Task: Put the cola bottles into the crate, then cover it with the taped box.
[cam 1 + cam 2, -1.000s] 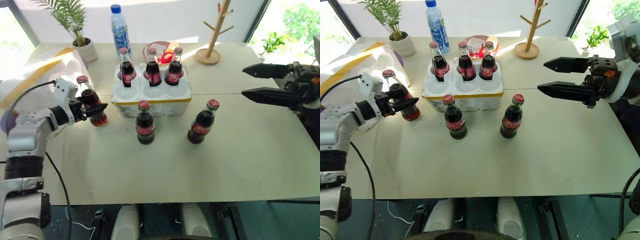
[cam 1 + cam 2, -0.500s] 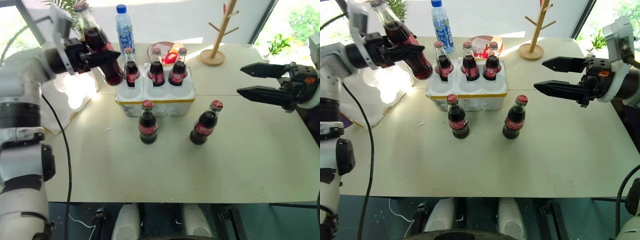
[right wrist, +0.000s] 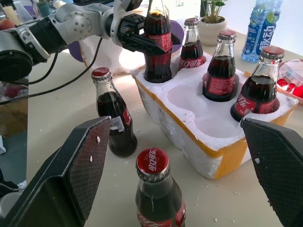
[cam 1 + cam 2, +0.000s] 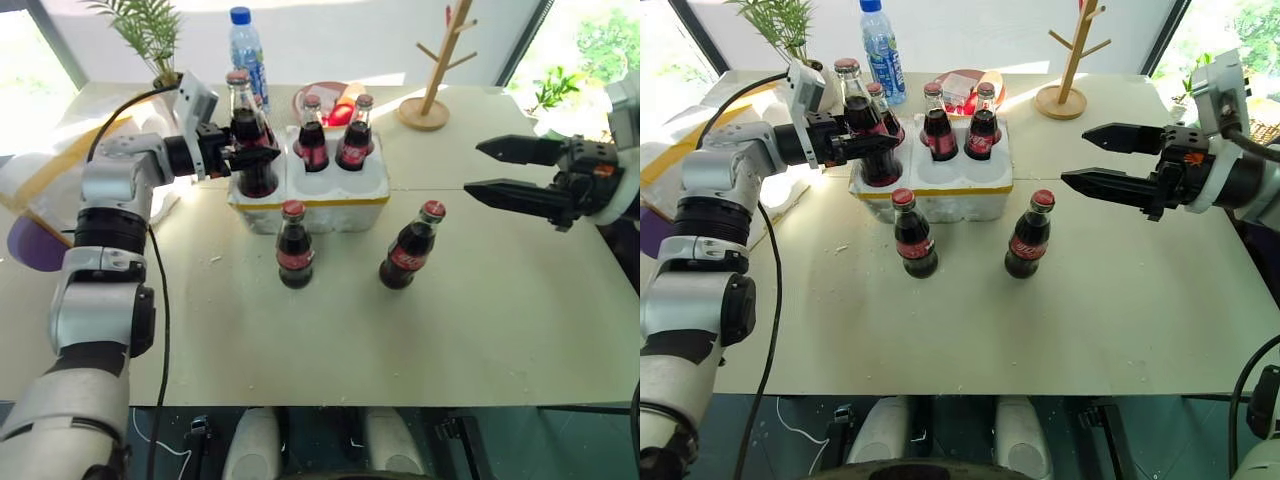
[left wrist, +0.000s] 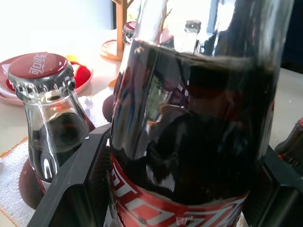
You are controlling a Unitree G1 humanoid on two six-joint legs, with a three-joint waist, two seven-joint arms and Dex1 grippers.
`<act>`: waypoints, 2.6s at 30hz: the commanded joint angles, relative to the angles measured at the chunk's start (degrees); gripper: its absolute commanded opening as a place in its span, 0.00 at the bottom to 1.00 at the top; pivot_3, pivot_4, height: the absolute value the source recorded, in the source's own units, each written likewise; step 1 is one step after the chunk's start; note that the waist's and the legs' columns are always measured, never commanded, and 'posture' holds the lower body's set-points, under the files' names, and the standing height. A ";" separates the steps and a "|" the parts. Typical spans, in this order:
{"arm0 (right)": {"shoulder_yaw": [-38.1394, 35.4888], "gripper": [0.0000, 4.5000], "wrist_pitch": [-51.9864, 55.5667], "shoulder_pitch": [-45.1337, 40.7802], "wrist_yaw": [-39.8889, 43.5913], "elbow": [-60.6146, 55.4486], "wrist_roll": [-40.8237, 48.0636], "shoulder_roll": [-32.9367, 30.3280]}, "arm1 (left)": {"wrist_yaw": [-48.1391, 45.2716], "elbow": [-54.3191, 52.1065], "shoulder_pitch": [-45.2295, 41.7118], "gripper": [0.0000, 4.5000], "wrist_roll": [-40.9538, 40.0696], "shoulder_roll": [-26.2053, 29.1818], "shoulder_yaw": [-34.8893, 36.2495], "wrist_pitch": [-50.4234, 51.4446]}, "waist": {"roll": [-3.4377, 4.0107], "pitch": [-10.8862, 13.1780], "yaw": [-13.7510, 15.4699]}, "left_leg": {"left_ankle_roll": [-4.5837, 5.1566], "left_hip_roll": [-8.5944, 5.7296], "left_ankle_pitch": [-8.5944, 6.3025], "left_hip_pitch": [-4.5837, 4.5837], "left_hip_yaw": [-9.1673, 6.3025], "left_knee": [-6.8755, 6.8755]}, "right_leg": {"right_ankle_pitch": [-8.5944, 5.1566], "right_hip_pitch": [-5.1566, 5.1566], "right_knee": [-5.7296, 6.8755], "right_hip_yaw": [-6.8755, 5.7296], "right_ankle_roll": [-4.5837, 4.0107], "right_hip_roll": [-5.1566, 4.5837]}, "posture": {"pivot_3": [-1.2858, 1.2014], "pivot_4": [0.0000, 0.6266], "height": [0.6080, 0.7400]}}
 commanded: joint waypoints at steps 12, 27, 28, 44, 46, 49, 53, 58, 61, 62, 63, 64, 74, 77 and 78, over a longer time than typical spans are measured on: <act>1.66 1.00 -4.43 -1.20 0.73 0.56 -2.14 0.73 | 3.56 -0.26 3.88 0.99 2.98 -1.87 1.87 -6.41 | 0.00 0.00 -0.03 | -0.01 0.00 0.00 0.01 -0.02 0.04 | 0.00 0.01 0.07 0.00 0.00 0.00 | 0.52 0.24 1.00; 1.67 1.00 -2.26 -6.86 1.14 -5.77 0.59 -1.39 | -9.26 -27.34 3.96 0.99 -14.85 16.02 9.97 19.73 | 0.04 -0.01 -0.50 | -0.01 0.05 0.01 0.02 -0.22 0.03 | 0.00 0.00 0.07 0.00 0.00 0.01 | 0.52 0.24 1.00; 1.00 1.00 -1.07 -6.07 0.54 -7.71 1.82 -1.61 | -12.20 -30.06 5.41 0.99 -16.31 18.78 9.61 21.76 | 0.04 -0.01 -0.49 | -0.01 0.06 0.01 0.03 -0.23 0.04 | 0.00 0.01 0.08 0.00 0.00 0.01 | 0.52 0.24 1.00; 5.38 1.00 7.11 19.38 -29.38 -33.09 7.36 10.63 | -22.75 -42.49 26.16 0.99 -14.71 32.07 6.22 15.93 | -0.07 -0.10 -0.03 | -0.04 0.01 0.02 0.13 -0.35 0.06 | -0.03 0.18 0.06 -0.03 -0.03 -0.07 | 0.52 0.24 1.00; 10.37 1.00 3.90 22.29 -32.66 -34.71 2.53 15.08 | -22.40 -42.69 26.07 0.99 -14.89 31.61 5.84 15.81 | -0.14 -0.14 -0.03 | -0.05 0.00 0.02 0.13 -0.34 0.06 | -0.03 0.15 0.08 -0.01 -0.03 -0.03 | 0.52 0.24 1.00; 16.42 1.00 -0.18 23.91 -36.47 -34.09 -4.26 20.46 | -22.00 -42.78 25.80 0.99 -15.19 31.14 5.64 16.00 | -0.14 -0.15 -0.05 | -0.04 0.04 0.02 0.11 -0.39 0.02 | -0.04 0.11 0.09 -0.02 -0.04 0.06 | 0.52 0.24 1.00; 21.72 1.00 -3.25 23.79 -39.12 -32.19 -9.32 26.27 | -21.83 -42.97 26.06 0.99 -15.09 31.11 5.48 15.84 | -0.15 -0.15 -0.26 | -0.04 0.04 0.03 0.10 -0.37 0.02 | -0.04 0.10 0.08 -0.01 -0.04 0.08 | 0.52 0.24 1.00; 27.45 1.00 -6.06 22.78 -39.00 -29.16 -13.99 30.88 | -21.52 -44.28 27.65 0.99 -15.54 31.46 6.40 15.92 | -0.14 -0.15 -0.25 | -0.05 0.04 0.02 0.12 -0.38 0.02 | -0.04 0.11 0.09 -0.01 -0.04 0.08 | 0.52 0.24 1.00; 29.53 1.00 -6.82 22.91 -38.32 -28.07 -15.30 32.77 | -21.29 -45.39 28.76 0.99 -16.15 31.92 7.13 16.26 | -0.14 -0.15 -0.25 | -0.05 0.06 0.02 0.10 -0.40 0.02 | -0.04 0.10 0.09 -0.02 -0.05 0.10 | 0.52 0.24 1.00; 30.08 1.00 -7.06 21.94 -37.98 -27.37 -16.31 32.82 | -21.30 -45.12 28.22 0.99 -16.11 32.08 6.94 16.37 | -0.14 -0.15 -0.25 | -0.05 0.06 0.02 0.10 -0.39 0.02 | -0.04 0.10 0.10 -0.01 -0.05 0.10 | 0.52 0.24 1.00; 30.56 1.00 -7.35 21.09 -37.60 -26.80 -17.33 32.65 | -21.31 -44.82 27.83 0.99 -16.03 32.16 6.77 16.34 | -0.15 -0.15 -0.25 | -0.05 0.06 0.02 0.10 -0.39 0.02 | -0.04 0.10 0.09 -0.01 -0.05 0.10 | 0.52 0.24 1.00; 30.22 1.00 -7.44 20.73 -36.90 -26.49 -17.46 32.23 | -21.13 -44.78 27.63 0.99 -16.11 32.11 6.77 16.46 | -0.15 -0.15 -0.25 | -0.05 0.06 0.03 0.10 -0.38 0.02 | -0.04 0.10 0.08 -0.01 -0.05 0.10 | 0.52 0.24 1.00; 19.28 1.00 -3.29 21.77 -28.86 -29.02 -6.49 24.78 | -19.08 -45.93 29.83 0.99 -16.12 29.64 5.45 15.36 | -0.15 -0.15 -0.19 | -0.04 0.06 0.02 0.13 -0.39 0.02 | -0.04 0.14 0.08 -0.02 -0.05 0.10 | 0.52 0.24 1.00; 19.11 1.00 -2.17 20.06 -29.15 -29.16 -4.87 25.01 | -18.55 -46.50 30.07 0.99 -16.03 28.14 4.28 15.43 | -0.15 -0.15 -0.32 | -0.05 0.06 0.03 0.15 -0.40 0.03 | -0.04 0.14 0.13 -0.01 -0.05 0.12 | 0.52 0.24 1.00; 18.89 1.00 -1.80 19.69 -29.30 -29.26 -4.36 25.14 | -18.51 -46.72 30.23 0.99 -16.02 27.82 4.09 15.43 | -0.15 -0.15 -0.29 | -0.05 0.06 0.03 0.15 -0.40 0.03 | -0.04 0.14 0.13 -0.01 -0.05 0.12 | 0.52 0.24 1.00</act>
